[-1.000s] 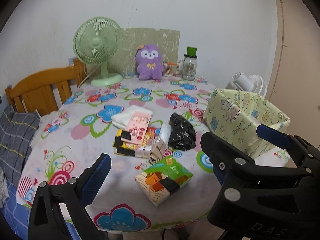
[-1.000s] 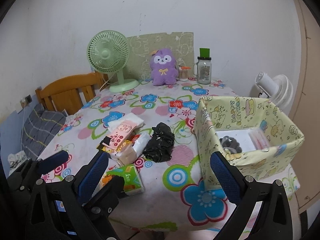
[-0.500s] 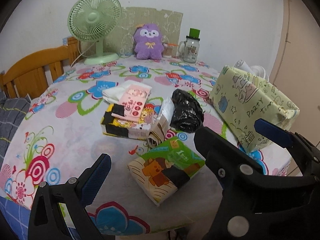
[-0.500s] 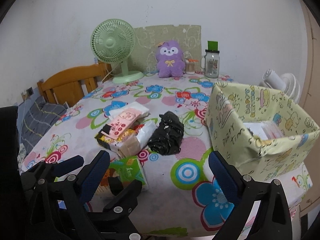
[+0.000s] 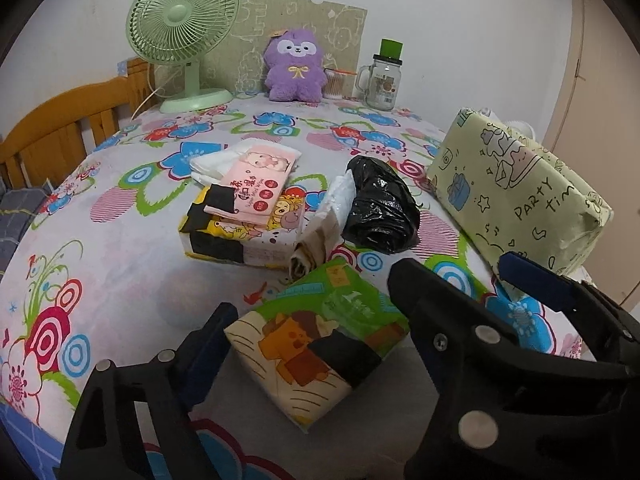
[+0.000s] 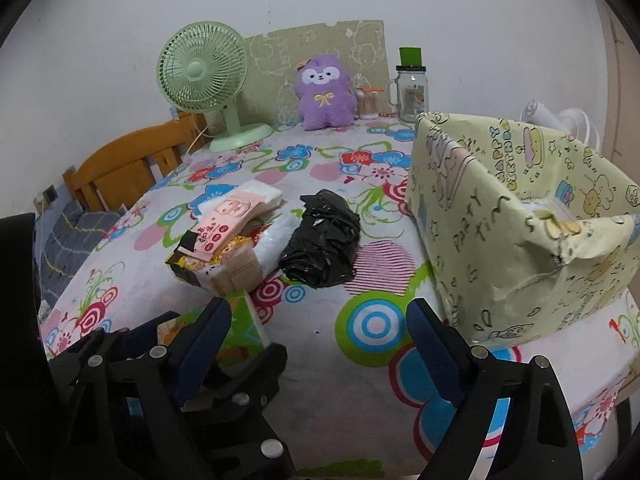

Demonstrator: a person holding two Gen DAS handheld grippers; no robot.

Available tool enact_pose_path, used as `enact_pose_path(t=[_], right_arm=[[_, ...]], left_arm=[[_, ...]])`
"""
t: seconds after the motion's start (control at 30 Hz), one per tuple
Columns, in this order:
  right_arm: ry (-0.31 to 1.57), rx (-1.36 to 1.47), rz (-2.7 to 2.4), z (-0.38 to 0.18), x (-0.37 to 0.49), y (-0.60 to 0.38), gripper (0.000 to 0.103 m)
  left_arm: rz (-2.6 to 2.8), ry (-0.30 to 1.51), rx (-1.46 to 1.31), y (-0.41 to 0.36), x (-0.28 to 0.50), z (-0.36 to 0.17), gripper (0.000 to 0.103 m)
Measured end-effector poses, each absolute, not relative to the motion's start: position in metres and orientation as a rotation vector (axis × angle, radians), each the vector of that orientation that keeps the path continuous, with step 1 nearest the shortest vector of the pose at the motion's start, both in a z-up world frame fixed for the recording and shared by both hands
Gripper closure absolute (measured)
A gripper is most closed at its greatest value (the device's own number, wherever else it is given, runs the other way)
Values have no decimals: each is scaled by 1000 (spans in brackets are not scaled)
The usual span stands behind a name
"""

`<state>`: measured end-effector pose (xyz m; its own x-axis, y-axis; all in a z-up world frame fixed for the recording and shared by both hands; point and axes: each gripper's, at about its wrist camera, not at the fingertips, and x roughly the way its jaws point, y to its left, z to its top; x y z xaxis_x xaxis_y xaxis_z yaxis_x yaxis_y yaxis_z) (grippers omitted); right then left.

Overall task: Organize soft objects
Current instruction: 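Grasp the black plastic bag with the right gripper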

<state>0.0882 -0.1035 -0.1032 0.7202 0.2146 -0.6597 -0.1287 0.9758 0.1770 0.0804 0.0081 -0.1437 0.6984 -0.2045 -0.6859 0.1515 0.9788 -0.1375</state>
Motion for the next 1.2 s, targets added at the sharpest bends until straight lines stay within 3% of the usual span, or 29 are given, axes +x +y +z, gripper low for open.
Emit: enact_pose_path(t=[0.33,0.63,0.97,1.2], right_arm=[[727,94,238,-99,99,-83,13],[712,81,187,-96,123,-77,27],[809,100,98,-118,157,-86,35],[845,61,107,-128,163,-85,54]], left_arm=[[-136,762,-82,30,84,-139,17],[-115,745,-108,42,96,-132,17],[-138,785,-87,31,109,-141,17],[-127,792,-80,30,114,-143,17]])
